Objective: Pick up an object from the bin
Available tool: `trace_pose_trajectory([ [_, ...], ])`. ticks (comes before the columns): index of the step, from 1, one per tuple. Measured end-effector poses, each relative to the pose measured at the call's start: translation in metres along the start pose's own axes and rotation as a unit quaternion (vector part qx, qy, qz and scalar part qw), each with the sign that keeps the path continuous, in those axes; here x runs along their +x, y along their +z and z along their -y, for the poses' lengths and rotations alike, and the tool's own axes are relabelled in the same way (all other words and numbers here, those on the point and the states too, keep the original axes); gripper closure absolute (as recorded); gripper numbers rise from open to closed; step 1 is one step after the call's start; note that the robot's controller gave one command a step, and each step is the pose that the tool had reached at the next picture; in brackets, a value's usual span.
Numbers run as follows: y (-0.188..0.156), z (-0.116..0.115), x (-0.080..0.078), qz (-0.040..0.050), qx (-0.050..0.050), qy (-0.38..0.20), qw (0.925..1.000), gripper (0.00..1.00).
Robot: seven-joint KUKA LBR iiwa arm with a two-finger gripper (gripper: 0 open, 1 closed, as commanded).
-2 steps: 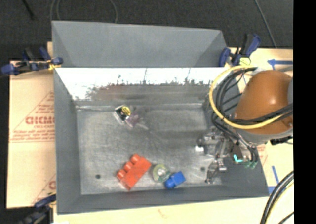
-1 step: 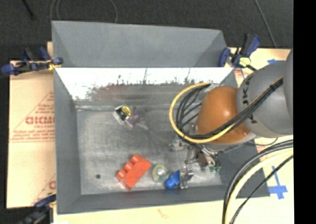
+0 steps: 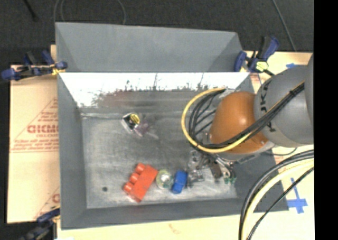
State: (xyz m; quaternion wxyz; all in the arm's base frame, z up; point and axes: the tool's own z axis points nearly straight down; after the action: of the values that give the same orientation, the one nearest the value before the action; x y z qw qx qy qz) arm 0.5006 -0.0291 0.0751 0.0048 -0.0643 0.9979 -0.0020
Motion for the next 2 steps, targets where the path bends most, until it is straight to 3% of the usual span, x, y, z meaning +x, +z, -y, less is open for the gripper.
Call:
trace_pose_trajectory([
  [1, 0.003, -0.001, 0.003, -0.0037, -0.001, -0.001, 1.0, 0.0],
  [2, 0.001, -0.042, 0.004, 0.0012, -0.001, -0.02, 0.9998, 0.0],
])
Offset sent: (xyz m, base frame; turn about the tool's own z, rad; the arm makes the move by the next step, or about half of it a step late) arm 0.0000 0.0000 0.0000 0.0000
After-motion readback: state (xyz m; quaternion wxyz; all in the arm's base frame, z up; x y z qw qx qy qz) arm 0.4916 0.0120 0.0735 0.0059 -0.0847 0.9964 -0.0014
